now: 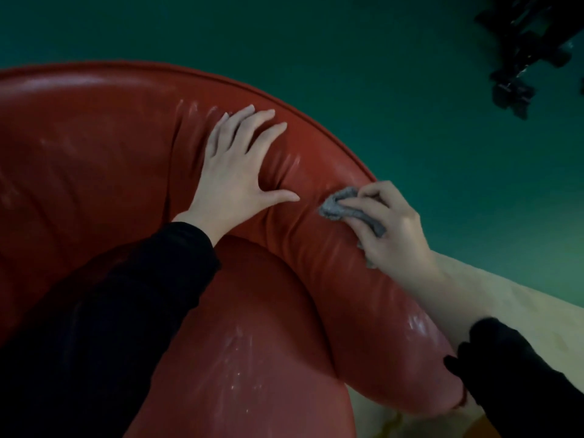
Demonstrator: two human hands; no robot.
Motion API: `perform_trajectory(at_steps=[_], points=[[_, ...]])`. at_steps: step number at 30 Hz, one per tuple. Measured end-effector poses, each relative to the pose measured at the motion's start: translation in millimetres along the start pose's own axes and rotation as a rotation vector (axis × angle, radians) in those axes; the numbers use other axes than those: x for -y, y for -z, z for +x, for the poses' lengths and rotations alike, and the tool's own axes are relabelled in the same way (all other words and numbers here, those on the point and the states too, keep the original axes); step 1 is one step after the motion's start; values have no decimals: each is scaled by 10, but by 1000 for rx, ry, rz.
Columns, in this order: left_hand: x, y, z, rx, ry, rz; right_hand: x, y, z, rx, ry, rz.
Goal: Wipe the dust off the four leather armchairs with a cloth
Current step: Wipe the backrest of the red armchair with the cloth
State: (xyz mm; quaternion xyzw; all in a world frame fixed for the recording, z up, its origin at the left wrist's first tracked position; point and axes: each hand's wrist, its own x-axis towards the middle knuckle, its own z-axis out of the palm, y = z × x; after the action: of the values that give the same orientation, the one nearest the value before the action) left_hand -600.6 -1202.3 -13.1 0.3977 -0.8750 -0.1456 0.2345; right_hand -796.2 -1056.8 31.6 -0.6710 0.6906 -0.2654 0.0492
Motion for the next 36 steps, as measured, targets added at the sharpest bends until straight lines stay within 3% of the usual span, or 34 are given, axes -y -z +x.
perform_trajectory(at_steps=[5, 12, 15, 21, 27, 33, 36], points=[[-26, -2, -3, 4, 7, 3, -165, 77, 127, -137, -113, -61], [-84, 34, -27, 13, 14, 3, -54, 192, -454, 67, -55, 10], [-205, 48, -56, 37, 33, -61, -158, 307, -323, 7, -54, -43], [-629, -161, -219, 139, -127, -93, -279, 261, -322, -66, -84, -100], [-730, -274, -254, 132, -128, -46, -146, 354, -768, 90, -40, -15], [-736, -283, -259, 125, -133, -29, -332, 357, -570, -130, -143, -85], [-771, -260, -270, 131, -125, -22, -256, 334, -800, -111, -162, -69]])
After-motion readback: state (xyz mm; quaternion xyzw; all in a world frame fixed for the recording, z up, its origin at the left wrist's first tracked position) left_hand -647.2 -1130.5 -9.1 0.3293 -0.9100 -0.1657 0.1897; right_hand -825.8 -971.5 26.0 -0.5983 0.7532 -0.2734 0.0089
